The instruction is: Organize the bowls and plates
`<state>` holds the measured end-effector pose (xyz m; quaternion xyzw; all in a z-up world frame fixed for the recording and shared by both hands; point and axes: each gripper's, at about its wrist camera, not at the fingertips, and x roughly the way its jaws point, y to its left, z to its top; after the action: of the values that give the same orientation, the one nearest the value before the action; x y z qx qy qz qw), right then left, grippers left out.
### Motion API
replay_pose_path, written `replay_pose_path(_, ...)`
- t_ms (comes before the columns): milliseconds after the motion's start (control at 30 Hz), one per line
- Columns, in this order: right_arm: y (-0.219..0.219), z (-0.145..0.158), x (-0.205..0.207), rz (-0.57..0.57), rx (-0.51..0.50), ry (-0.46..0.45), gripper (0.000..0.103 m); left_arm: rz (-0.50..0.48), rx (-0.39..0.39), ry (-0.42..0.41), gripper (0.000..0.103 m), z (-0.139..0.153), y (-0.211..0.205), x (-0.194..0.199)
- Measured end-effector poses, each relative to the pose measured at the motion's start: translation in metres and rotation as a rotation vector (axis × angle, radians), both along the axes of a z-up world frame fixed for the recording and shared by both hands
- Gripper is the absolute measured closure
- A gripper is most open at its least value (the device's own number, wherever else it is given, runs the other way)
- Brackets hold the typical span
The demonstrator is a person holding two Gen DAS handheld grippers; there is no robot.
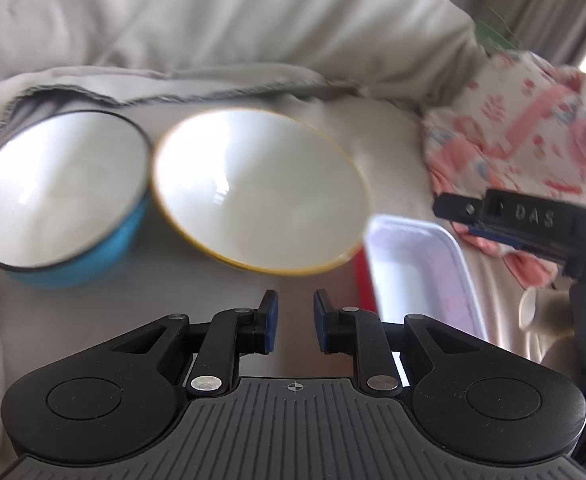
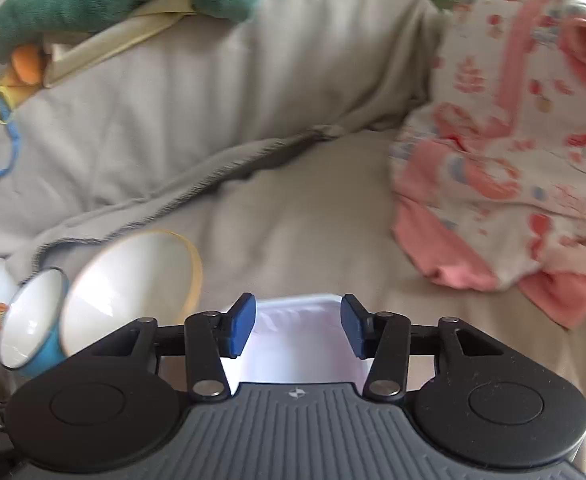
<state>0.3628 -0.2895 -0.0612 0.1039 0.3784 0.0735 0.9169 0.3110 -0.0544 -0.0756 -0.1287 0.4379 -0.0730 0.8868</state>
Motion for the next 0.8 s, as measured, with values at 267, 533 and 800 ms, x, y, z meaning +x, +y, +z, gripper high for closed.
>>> replay_pose_path(267,0.071,-0.014,0.061,0.166,-0.035,0.046,0.055,0.071,-0.028,0.047,0.081,-0.009,0.029,0.014)
replay_pose_path(533,0.078,-0.056,0.080,0.184,0.024,0.157,0.061,0.068,-0.025,0.050,0.081,-0.007,0.033,0.007)
replay_pose_path(800,0.078,-0.055,0.075,0.195,0.025,0.140,0.062,0.155,-0.377,0.068,0.080,-0.012,0.078,-0.004)
